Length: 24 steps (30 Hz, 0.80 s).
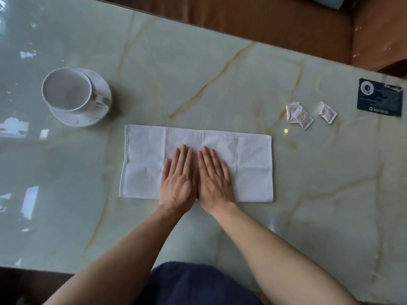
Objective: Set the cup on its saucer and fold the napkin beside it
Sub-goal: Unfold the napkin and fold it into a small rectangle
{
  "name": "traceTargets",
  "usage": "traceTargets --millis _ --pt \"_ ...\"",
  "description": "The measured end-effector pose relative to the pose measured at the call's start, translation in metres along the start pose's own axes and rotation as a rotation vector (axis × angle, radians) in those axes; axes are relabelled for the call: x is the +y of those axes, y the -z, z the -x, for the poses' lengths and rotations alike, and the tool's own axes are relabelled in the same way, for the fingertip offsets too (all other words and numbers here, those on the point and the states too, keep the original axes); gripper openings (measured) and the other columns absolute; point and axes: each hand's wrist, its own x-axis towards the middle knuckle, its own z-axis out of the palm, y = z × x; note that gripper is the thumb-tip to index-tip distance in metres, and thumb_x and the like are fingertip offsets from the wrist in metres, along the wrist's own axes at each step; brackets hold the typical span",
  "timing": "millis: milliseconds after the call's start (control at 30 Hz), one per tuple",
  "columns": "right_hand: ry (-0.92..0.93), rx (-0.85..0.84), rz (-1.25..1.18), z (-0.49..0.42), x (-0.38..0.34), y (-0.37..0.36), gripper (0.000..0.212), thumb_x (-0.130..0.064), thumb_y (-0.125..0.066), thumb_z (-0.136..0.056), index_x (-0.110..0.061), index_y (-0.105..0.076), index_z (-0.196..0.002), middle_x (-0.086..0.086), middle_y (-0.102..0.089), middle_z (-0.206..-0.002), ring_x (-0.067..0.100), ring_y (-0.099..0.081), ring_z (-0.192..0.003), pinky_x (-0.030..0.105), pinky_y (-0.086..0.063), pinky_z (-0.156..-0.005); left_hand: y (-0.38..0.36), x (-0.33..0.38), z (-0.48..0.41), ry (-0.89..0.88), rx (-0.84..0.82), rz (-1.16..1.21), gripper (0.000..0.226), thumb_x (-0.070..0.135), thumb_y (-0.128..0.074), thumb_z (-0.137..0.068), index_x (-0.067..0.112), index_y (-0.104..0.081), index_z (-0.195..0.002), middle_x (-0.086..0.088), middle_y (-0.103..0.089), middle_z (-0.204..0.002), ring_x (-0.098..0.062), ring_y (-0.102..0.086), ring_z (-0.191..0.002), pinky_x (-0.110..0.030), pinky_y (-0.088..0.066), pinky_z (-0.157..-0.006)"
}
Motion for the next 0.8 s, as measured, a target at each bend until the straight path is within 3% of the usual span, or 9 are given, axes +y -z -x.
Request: traceTargets --millis 133,333,600,700,800 --pt "-0.023 0.008 0.046 0.006 0.028 -0.003 0.069 -0.042 -0.034 -0.098 -0.015 -0.012 -0.157 0.001 -0.009 -0.167 0.015 -0.005 -0.153 0.043 -0.013 -0.122 -0.003 -0.027 -0.002 -0.007 -0.008 -0.109 0.065 0.041 -0.022 -0.107 0.014 -0.004 -0.163 -0.002 -0.003 -0.171 -0.015 0.002 -0.157 -0.044 -0.002 -0.127" --pt "-0.275 0.015 0.103 0.035 0.105 0.013 0.075 -0.049 -0.029 -0.096 -0.013 -0.006 -0.157 0.004 -0.005 -0.167 0.017 -0.006 -0.153 0.044 -0.019 -0.121 0.015 -0.086 0.011 0.124 0.014 -0.167 0.078 0.053 -0.023 -0.102 0.01 0.002 -0.162 -0.009 0.002 -0.171 -0.021 0.005 -0.158 -0.041 0.0 -0.127" --pt "-0.26 -0.004 0.069 0.04 0.112 0.031 0.071 -0.046 -0.03 -0.096 -0.015 -0.013 -0.157 0.002 -0.008 -0.167 0.016 -0.01 -0.153 0.041 -0.019 -0.119 0.028 -0.092 0.014 0.117 -0.016 -0.159 0.08 0.053 -0.021 -0.101 0.004 0.001 -0.161 -0.014 0.006 -0.17 -0.023 0.012 -0.157 -0.041 0.0 -0.127" --pt "-0.41 0.097 -0.011 0.047 0.117 0.042 0.067 -0.036 -0.049 -0.093 -0.014 -0.026 -0.153 0.005 -0.023 -0.163 0.022 -0.025 -0.148 0.041 -0.03 -0.111 0.032 -0.084 0.013 0.116 -0.005 -0.137 0.081 0.054 -0.02 -0.102 0.005 0.004 -0.161 -0.014 0.008 -0.17 -0.022 0.014 -0.156 -0.039 0.005 -0.127" --pt "-0.64 0.203 -0.048 0.058 0.117 0.05 0.053 -0.033 -0.065 -0.087 -0.008 -0.047 -0.129 0.018 -0.052 -0.131 0.038 -0.05 -0.12 0.046 -0.045 -0.088 0.031 -0.053 0.0 0.067 0.015 -0.103 0.08 0.054 -0.02 -0.102 0.003 0.0 -0.161 -0.015 0.007 -0.17 -0.023 0.012 -0.157 -0.04 0.002 -0.127"
